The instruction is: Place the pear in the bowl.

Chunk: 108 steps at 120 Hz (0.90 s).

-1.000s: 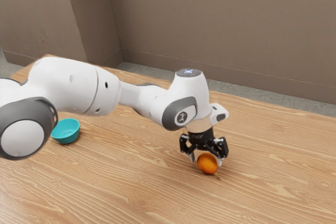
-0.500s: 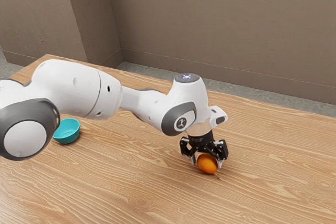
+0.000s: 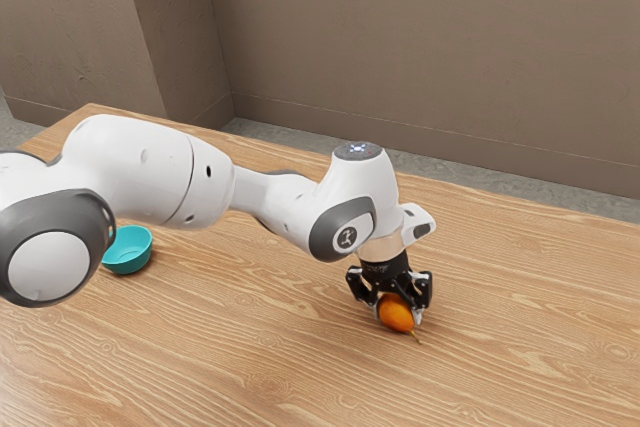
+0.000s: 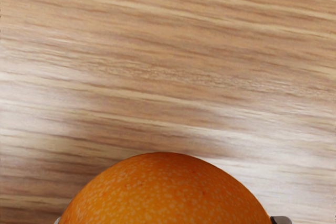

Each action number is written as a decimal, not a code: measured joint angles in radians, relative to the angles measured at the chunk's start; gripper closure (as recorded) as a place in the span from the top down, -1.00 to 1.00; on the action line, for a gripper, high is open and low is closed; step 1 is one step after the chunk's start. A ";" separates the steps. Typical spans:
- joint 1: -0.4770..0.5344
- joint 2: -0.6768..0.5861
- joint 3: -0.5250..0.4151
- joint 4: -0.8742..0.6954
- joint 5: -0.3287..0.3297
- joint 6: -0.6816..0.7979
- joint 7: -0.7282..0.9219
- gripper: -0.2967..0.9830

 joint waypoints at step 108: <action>0.021 -0.151 0.192 -0.002 0.012 -0.119 -0.053 -0.22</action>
